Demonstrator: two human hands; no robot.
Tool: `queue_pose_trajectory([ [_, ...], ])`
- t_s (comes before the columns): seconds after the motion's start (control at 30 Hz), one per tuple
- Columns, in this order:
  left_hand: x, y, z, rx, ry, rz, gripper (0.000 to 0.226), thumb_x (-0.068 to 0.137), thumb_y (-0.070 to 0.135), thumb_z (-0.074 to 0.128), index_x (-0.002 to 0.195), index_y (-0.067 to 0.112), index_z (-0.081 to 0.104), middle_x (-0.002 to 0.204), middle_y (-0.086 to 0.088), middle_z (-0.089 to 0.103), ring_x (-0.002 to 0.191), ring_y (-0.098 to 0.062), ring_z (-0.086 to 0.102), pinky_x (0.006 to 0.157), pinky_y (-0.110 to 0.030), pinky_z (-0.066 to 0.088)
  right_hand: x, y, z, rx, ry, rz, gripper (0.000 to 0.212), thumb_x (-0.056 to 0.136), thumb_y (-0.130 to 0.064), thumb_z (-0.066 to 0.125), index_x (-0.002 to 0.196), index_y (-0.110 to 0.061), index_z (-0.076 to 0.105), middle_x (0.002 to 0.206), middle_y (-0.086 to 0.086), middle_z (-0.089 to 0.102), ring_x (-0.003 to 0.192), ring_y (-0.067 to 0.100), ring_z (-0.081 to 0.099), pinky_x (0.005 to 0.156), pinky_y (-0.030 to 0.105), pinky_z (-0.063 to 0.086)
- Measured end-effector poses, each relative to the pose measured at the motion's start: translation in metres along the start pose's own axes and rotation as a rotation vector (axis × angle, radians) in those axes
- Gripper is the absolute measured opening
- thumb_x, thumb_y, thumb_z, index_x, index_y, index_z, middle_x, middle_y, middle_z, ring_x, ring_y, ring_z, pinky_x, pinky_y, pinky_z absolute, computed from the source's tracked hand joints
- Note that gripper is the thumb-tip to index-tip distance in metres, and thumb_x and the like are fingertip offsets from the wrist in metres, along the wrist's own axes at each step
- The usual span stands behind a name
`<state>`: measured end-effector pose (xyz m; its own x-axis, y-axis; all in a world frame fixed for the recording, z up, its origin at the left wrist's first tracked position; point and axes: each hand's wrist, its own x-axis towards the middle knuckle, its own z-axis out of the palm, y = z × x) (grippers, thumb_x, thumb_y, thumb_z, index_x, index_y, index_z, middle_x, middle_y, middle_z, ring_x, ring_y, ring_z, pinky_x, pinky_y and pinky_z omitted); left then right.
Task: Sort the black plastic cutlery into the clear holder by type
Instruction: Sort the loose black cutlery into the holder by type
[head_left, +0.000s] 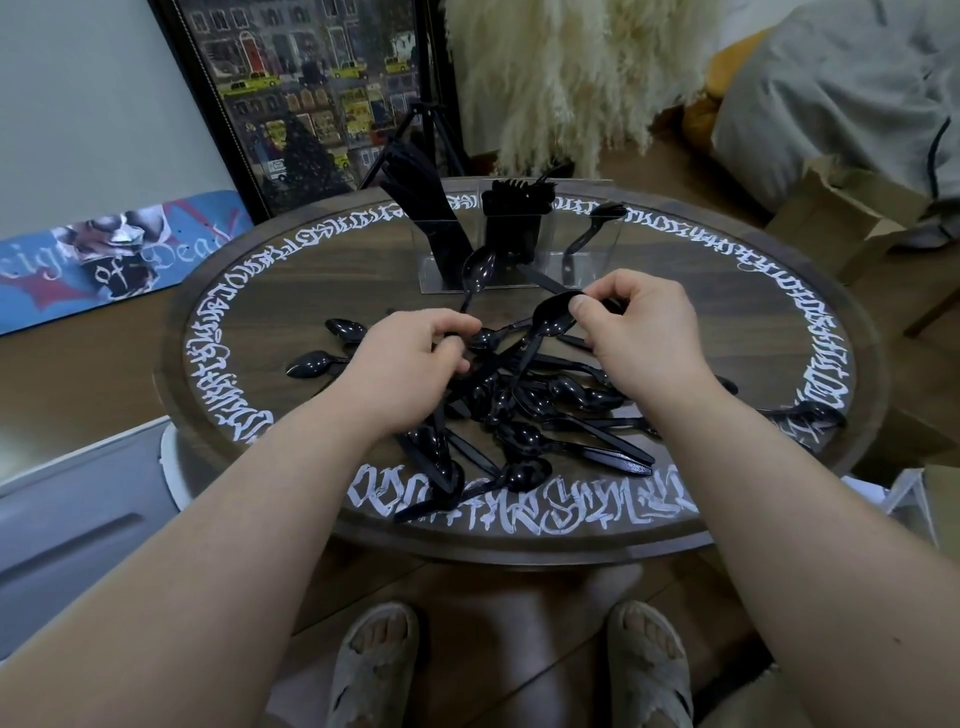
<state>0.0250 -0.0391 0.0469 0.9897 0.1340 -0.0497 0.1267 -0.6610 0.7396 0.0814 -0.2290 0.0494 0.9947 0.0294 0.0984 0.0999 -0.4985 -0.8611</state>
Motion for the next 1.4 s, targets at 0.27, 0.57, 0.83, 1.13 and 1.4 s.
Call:
queue_pose_trajectory([
  [0.27, 0.005, -0.004, 0.005, -0.075, 0.044, 0.031, 0.057, 0.095, -0.001, 0.034, 0.131, 0.041, 0.047, 0.099, 0.009, 0.066, 0.085, -0.01, 0.068, 0.073, -0.033, 0.057, -0.002, -0.005, 0.001, 0.208, -0.017, 0.073, 0.017, 0.087, -0.018, 0.065, 0.07, -0.018, 0.066, 0.063, 0.0, 0.059, 0.057, 0.013, 0.055, 0.064, 0.037, 0.054],
  [0.57, -0.002, 0.007, 0.005, 0.067, 0.025, 0.141, 0.023, 0.1, 0.032, 0.042, 0.108, 0.025, 0.063, 0.08, 0.013, 0.062, 0.068, -0.003, 0.053, 0.066, -0.024, 0.041, -0.002, -0.004, 0.004, 0.187, 0.008, 0.048, 0.017, 0.086, -0.022, 0.067, 0.069, -0.019, 0.068, 0.062, 0.003, 0.064, 0.059, 0.015, 0.059, 0.071, 0.046, 0.057],
  [0.83, 0.002, 0.001, 0.004, 0.163, 0.121, 0.095, 0.014, 0.1, 0.025, 0.04, 0.109, 0.027, 0.05, 0.082, 0.008, 0.063, 0.073, -0.014, 0.058, 0.067, -0.034, 0.047, 0.0, 0.0, -0.001, -0.077, -0.088, -0.002, 0.04, 0.085, -0.01, 0.061, 0.123, -0.023, 0.058, 0.117, 0.003, 0.06, 0.094, 0.015, 0.057, 0.079, 0.023, 0.044],
  [1.13, 0.007, 0.004, -0.001, 0.249, 0.234, 0.056, 0.03, 0.103, 0.025, 0.032, 0.124, 0.021, 0.052, 0.08, 0.006, 0.051, 0.08, -0.021, 0.049, 0.069, -0.031, 0.032, 0.001, -0.006, -0.009, -0.213, -0.055, -0.169, 0.05, 0.091, -0.019, 0.061, 0.139, -0.021, 0.047, 0.125, 0.002, 0.058, 0.11, 0.017, 0.055, 0.094, 0.021, 0.038],
  [1.4, 0.008, 0.005, -0.002, 0.235, 0.276, 0.062, 0.032, 0.102, 0.023, 0.033, 0.126, 0.022, 0.054, 0.11, 0.001, 0.057, 0.094, -0.018, 0.05, 0.079, -0.031, 0.037, -0.005, -0.008, -0.01, -0.135, 0.041, -0.32, 0.035, 0.098, -0.035, 0.051, 0.09, -0.006, 0.07, 0.067, 0.004, 0.066, 0.06, 0.014, 0.06, 0.068, 0.034, 0.051],
])
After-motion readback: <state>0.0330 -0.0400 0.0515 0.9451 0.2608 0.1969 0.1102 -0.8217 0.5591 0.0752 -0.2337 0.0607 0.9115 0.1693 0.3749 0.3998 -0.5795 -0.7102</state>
